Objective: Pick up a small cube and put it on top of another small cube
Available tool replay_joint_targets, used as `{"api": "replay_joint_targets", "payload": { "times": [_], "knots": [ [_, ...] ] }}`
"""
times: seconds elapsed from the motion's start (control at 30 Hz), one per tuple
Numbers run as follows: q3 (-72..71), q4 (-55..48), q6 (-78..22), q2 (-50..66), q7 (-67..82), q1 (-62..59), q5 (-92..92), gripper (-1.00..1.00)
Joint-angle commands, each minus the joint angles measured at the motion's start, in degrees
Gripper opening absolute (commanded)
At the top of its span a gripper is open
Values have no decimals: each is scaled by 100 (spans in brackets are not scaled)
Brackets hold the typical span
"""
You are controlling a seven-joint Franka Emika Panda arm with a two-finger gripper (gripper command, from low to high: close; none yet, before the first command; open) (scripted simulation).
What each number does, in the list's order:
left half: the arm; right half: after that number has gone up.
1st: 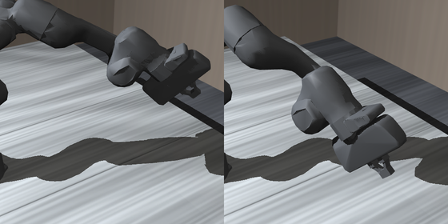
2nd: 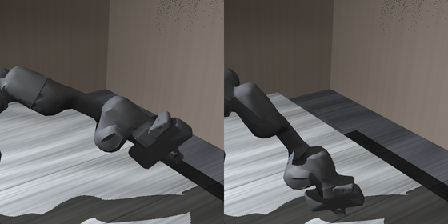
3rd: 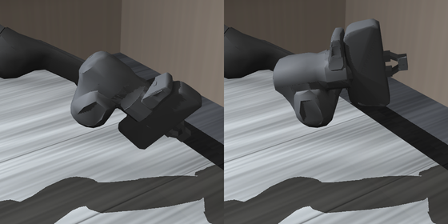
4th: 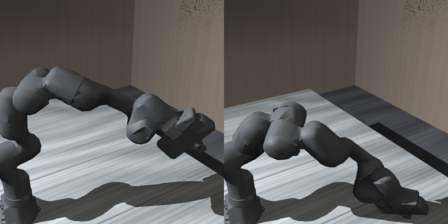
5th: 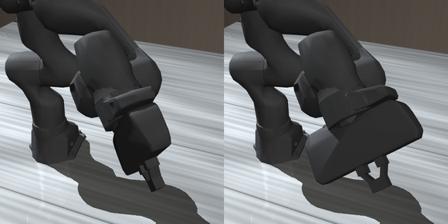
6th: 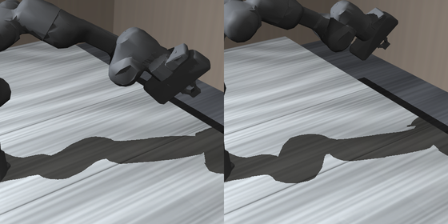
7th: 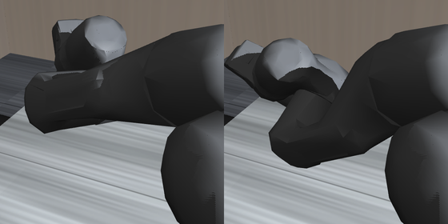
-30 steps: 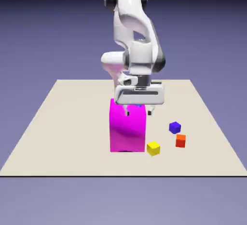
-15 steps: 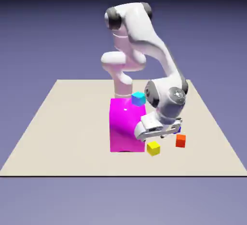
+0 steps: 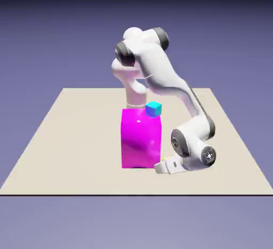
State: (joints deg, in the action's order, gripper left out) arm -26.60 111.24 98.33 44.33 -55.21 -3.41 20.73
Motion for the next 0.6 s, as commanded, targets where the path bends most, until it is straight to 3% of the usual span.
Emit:
{"api": "replay_joint_targets", "payload": {
  "times": [0.0, 0.13, 0.57],
  "knots": [
    [-41, -207, -246, -53, 38, 30, -59, -100],
    [-214, -736, -890, -465, 100, 326, -179, -100],
    [503, 208, -2076, -3164, 918, 900, -891, -100]
  ]
}}
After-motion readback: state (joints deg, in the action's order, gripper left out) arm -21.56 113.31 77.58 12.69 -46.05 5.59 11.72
